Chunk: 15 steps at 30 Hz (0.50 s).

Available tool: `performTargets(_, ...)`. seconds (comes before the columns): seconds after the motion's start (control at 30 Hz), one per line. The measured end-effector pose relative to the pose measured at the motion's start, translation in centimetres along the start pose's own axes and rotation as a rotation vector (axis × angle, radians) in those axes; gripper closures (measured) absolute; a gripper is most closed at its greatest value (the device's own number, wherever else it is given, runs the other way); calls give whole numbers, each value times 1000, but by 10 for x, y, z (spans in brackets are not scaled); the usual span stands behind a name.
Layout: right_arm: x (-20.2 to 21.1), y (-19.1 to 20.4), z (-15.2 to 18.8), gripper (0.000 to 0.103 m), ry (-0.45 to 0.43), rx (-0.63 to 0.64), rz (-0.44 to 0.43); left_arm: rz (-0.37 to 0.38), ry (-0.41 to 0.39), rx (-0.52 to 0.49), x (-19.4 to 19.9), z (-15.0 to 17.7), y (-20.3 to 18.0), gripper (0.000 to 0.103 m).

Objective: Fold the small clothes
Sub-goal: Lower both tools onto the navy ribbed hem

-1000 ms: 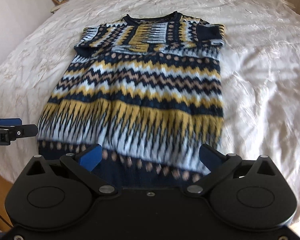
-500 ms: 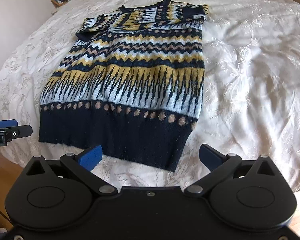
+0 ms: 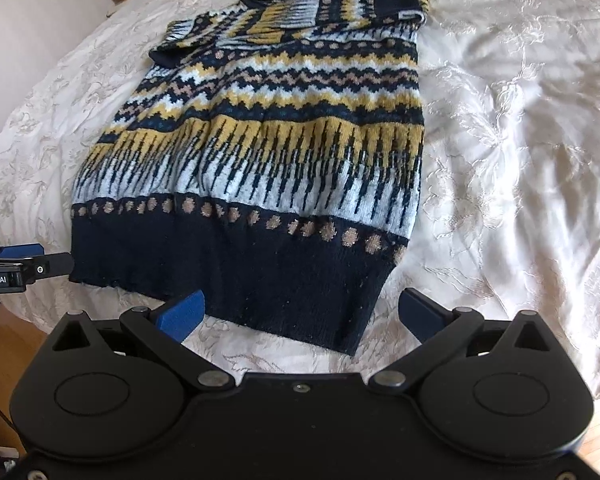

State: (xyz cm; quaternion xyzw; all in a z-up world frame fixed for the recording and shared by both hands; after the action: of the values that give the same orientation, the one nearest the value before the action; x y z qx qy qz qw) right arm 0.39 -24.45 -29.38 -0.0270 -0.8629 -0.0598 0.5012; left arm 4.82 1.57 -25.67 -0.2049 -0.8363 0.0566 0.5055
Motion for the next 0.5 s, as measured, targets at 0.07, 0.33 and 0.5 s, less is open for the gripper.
performTargets(0.07,-5,0,-2,0,11,-9,-3,5,3,-15,-4,-3,0,14)
performTargets(0.33,-28,-3,-6,0,64,-21,1,20,23,-1,-24,-11,7,14)
performTargets(0.5,-42,-4,-9,0,96,-20,-6,29,59,7,-39,-11,10,14)
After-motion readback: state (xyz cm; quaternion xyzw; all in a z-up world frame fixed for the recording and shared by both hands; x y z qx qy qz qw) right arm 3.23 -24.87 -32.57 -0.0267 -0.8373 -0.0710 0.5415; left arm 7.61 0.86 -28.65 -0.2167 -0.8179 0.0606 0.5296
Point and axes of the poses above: each gripper's, at about its wrist camera, not at the fingertips, and x roughly against the way its jaws point, y to its left, z to its underside, the point moved 5 cm from there along -x, roughly the way its jaws point, and after that the axes turned 13 degrees about z, right-handed, at the moved point
